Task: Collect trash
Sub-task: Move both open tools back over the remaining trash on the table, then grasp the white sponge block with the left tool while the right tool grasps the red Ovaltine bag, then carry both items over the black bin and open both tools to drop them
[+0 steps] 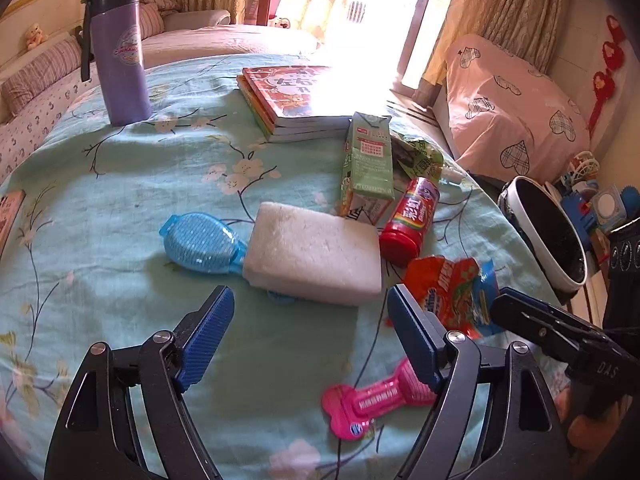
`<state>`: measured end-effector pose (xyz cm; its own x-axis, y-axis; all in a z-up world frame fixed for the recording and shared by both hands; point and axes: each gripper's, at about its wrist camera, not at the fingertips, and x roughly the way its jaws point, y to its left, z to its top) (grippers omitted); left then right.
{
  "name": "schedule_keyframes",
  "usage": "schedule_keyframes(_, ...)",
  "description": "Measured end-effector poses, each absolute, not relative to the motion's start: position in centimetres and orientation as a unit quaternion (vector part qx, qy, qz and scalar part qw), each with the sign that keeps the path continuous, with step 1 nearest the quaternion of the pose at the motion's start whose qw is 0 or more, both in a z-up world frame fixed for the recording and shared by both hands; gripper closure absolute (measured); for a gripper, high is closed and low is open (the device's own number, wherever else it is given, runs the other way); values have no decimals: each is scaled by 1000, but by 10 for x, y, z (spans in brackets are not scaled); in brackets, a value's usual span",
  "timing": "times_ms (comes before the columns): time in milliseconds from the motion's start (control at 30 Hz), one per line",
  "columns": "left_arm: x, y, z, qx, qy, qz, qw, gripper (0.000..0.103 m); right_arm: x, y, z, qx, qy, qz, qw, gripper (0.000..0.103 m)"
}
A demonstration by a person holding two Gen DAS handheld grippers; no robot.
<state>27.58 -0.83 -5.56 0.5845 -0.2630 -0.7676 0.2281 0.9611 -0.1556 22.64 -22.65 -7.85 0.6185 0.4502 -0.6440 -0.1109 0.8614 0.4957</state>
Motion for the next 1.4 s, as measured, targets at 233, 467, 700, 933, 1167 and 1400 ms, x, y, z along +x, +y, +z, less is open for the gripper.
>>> schedule_keyframes(233,292,-23,-70,8,448,-136,883,20,246,-215,-88,210,424,170,864,83)
schedule_keyframes(467,286,-29,-66,24,430,-134,893,36,231,-227,-83,208,413,168,871,102)
schedule_keyframes(700,267,-31,-50,16,413,-141,900,39,211,-245,-67,210,391,163,881,102)
schedule_keyframes(933,240,-37,-30,-4,398,-164,902,39,191,-264,-53,214,371,153,891,102)
schedule_keyframes(1167,217,-57,-16,-11,387,-190,902,39,175,-289,-45,214,357,132,900,102)
schedule_keyframes(1400,203,-86,-8,-2,381,-219,898,39,159,-316,-38,217,341,108,908,102)
